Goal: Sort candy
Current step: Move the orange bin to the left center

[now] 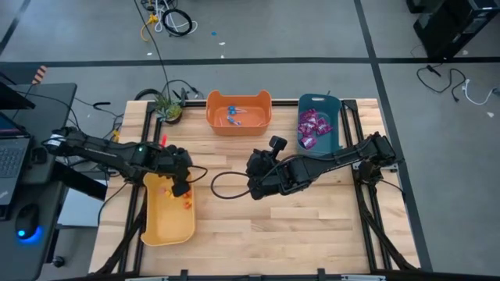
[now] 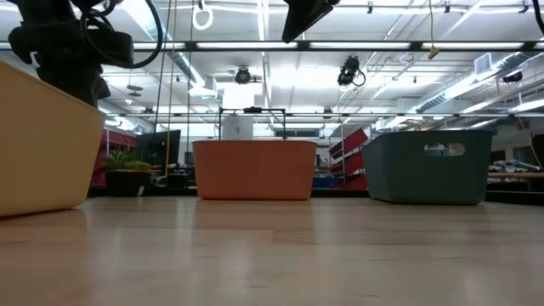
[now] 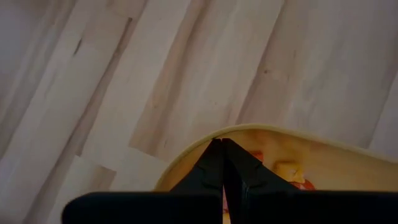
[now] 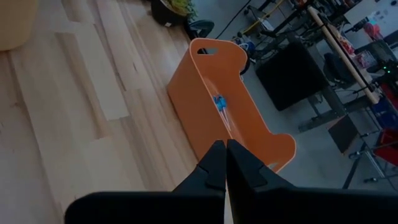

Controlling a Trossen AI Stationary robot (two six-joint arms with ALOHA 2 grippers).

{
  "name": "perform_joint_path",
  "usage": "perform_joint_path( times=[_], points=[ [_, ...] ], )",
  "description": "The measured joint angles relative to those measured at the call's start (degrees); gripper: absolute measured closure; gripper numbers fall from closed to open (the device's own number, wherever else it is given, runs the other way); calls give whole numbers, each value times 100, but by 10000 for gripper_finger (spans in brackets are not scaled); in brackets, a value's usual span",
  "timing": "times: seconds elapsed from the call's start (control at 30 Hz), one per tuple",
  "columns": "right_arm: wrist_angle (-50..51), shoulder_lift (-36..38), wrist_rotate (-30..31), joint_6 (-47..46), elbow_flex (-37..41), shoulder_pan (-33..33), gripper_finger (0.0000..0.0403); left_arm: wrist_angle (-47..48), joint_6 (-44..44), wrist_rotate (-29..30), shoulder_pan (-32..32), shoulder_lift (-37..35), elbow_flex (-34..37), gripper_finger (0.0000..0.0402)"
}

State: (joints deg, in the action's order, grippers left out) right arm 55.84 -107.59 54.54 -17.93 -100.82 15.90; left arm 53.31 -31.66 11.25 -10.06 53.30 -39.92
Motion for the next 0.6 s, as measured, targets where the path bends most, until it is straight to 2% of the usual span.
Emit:
perform_joint_path(
  times=[0.6],
  points=[
    [19,0,0,52,0,0,402,-433,1050,25,666,-2,-2,402]
  ],
)
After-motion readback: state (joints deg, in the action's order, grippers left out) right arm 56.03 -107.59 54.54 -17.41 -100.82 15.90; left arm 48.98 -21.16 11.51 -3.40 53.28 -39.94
